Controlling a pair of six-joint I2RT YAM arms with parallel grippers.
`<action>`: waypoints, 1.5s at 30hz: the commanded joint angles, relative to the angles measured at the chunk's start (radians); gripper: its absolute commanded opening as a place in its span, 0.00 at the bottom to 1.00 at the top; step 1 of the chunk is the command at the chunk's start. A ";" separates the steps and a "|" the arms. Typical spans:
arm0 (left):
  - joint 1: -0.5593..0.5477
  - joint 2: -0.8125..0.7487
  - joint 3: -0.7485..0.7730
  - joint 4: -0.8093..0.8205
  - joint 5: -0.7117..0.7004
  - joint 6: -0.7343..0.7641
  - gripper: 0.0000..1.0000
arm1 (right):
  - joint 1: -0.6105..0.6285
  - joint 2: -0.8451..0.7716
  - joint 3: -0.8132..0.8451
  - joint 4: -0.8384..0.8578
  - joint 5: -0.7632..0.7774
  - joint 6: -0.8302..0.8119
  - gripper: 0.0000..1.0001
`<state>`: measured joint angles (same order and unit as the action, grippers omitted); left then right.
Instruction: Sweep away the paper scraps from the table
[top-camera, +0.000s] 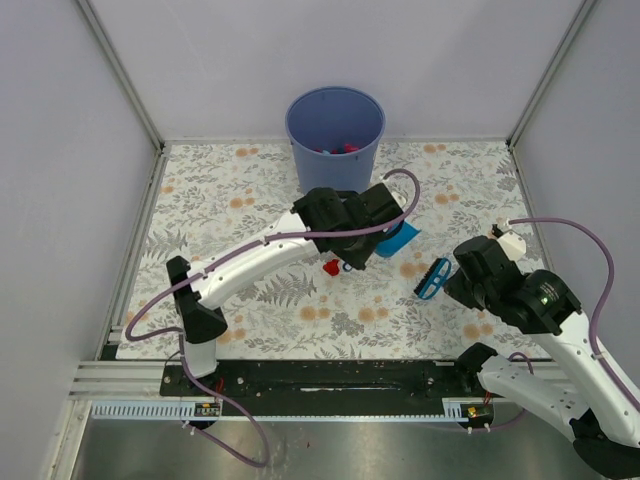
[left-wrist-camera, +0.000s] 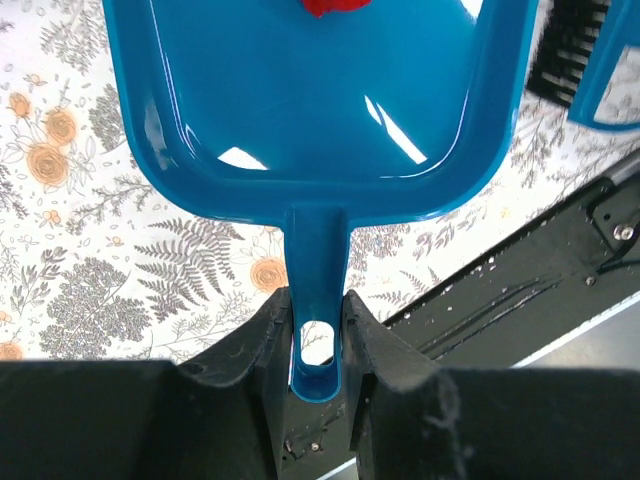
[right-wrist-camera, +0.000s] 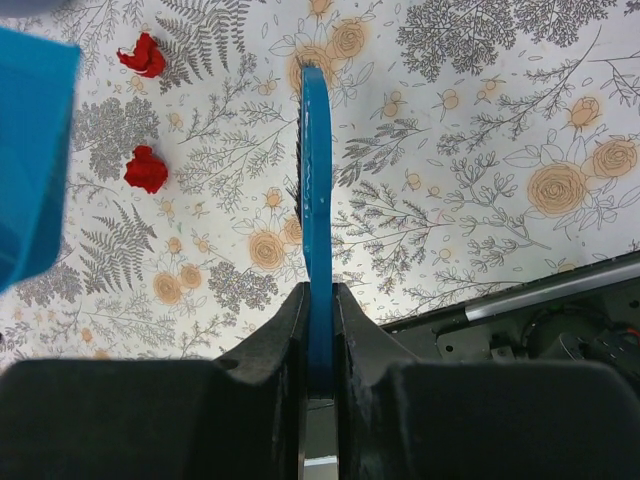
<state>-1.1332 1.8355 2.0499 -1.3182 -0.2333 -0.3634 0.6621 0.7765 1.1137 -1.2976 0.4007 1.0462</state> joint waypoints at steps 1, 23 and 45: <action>0.059 0.030 0.134 -0.108 0.029 -0.012 0.00 | 0.005 -0.006 -0.011 0.046 -0.005 0.028 0.00; 0.337 0.094 0.397 -0.095 0.276 -0.020 0.00 | 0.007 0.010 -0.063 0.123 -0.102 0.009 0.00; 0.522 0.174 0.469 0.120 0.587 -0.100 0.00 | 0.007 0.037 -0.032 0.129 -0.175 0.023 0.00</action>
<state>-0.6674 2.0159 2.4790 -1.3155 0.2214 -0.4038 0.6621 0.8249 1.0527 -1.1931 0.2405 1.0527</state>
